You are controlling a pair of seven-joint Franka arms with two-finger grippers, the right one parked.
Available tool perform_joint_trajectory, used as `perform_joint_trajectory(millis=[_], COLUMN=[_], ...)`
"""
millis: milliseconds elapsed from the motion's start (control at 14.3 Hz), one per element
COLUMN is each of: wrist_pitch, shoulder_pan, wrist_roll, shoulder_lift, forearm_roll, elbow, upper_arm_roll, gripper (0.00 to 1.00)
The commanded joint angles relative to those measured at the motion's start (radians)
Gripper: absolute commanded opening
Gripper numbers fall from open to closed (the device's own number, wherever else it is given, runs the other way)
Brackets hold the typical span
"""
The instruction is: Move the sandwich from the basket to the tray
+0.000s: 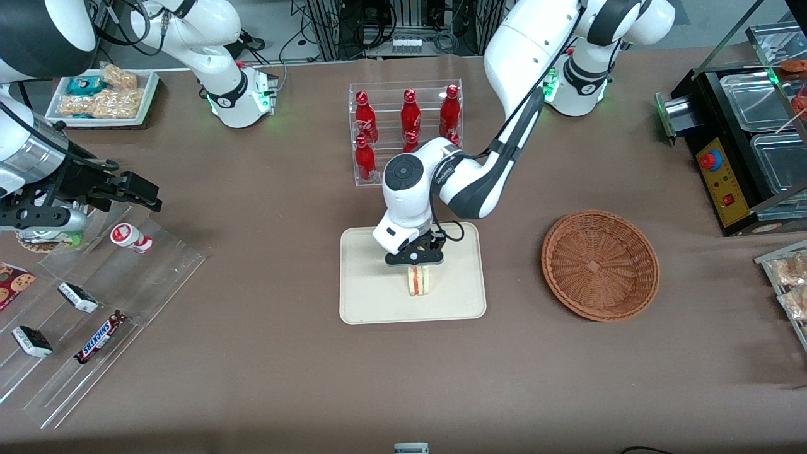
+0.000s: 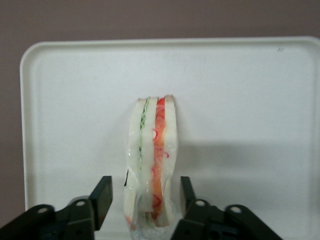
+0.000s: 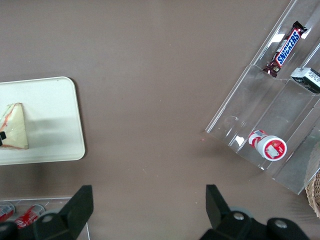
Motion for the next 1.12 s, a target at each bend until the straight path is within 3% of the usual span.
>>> perform_joint_trajectory(millis=[0, 279, 488, 767, 907, 1047], wrist_pitch=[-0.090, -0.274, -0.373, -0.511, -0.546, -0.580], shoulder_pan=[-0.005, -0.005, -0.005, -0.007, -0.005, -0.005], wrist_roll=[-0.052, -0.065, -0.021, 0.358, 0.516, 0.604], shoulder_lift=[-0.130, -0.320, -0.439, -0.636, -0.721, -0.724], forearm_roll=[0.000, -0.096, -0.116, -0.142, -0.126, -0.124], elbow=[-0.015, -0.057, -0.100, -0.230, -0.288, -0.289], upper_arm_roll=[0.079, 0.340, 0.521, 0.696, 0.724, 0.745], gripper=[1.00, 1.00, 1.00, 1.00, 1.00, 1.00])
